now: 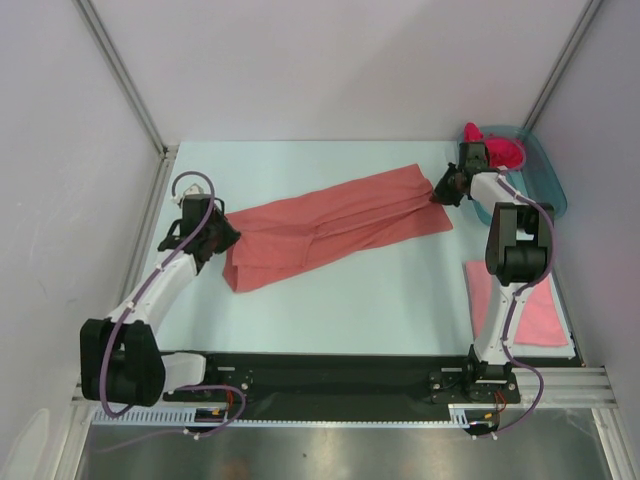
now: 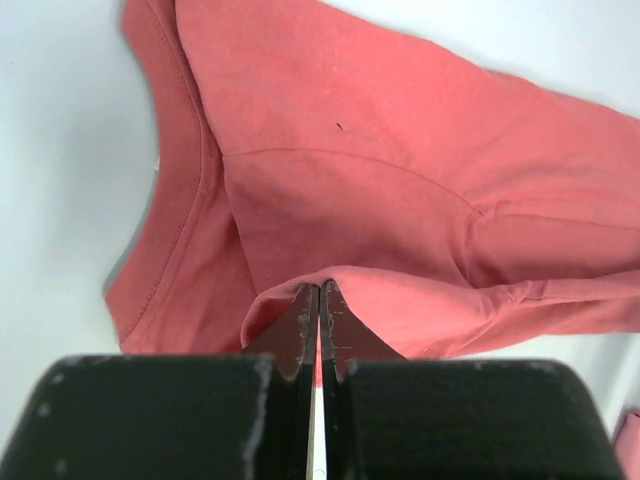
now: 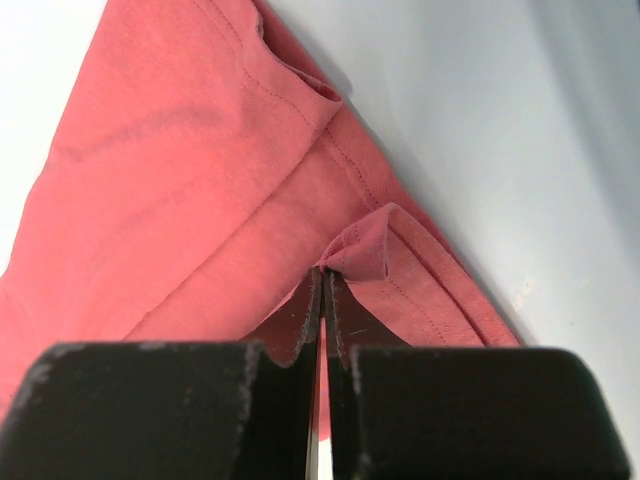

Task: Fold and stack the t-shirts
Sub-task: Fold the tshirt

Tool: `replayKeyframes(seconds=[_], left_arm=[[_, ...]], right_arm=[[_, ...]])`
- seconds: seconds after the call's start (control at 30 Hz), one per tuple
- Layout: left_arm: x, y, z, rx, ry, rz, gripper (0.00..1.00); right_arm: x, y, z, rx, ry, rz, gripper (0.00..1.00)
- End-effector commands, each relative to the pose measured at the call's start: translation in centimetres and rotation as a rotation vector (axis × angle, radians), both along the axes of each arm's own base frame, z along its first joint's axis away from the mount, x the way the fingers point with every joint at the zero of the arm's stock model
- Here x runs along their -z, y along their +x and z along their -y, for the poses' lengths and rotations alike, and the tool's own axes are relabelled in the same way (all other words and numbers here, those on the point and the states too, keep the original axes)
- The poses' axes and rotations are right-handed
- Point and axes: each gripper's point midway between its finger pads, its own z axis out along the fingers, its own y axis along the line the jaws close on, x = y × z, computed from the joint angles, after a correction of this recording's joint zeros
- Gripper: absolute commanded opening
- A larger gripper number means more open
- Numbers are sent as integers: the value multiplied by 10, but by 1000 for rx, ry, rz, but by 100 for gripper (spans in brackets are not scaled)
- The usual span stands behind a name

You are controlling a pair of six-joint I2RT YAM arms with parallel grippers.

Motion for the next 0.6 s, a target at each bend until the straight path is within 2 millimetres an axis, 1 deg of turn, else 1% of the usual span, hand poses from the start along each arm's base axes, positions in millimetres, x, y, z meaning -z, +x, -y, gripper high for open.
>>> replayKeyframes(seconds=[0.0,0.03,0.1,0.13,0.17,0.27,0.33,0.37,0.47,0.57], left_arm=[[-30,28,-4,1,8,98,0],[-25,32,-4,2,9,83,1],[-29,39,-3,7,6,86,0],[-21,42,-2,10,7,64,0],[-25,46,-2,12,4,70,0],[-14,55,-1,15,8,38,0],[-9,56,-3,12,12,20,0],[-2,55,-4,8,14,2,0],[6,53,-13,-29,26,-15,0],[8,54,-20,-55,31,-11,0]], right_arm=[[-13,14,-1,-13,-3,45,3],[-13,15,-1,-12,-5,48,3],[-14,16,-2,-14,-2,50,3],[-13,16,-2,-15,-1,48,3],[-14,17,-2,-16,0,50,3],[-13,18,-2,-15,1,48,4],[-12,18,-3,-18,5,47,4],[-12,19,-4,-22,7,47,6],[-10,20,-4,-24,7,46,6],[-9,23,-5,-25,8,46,6]])
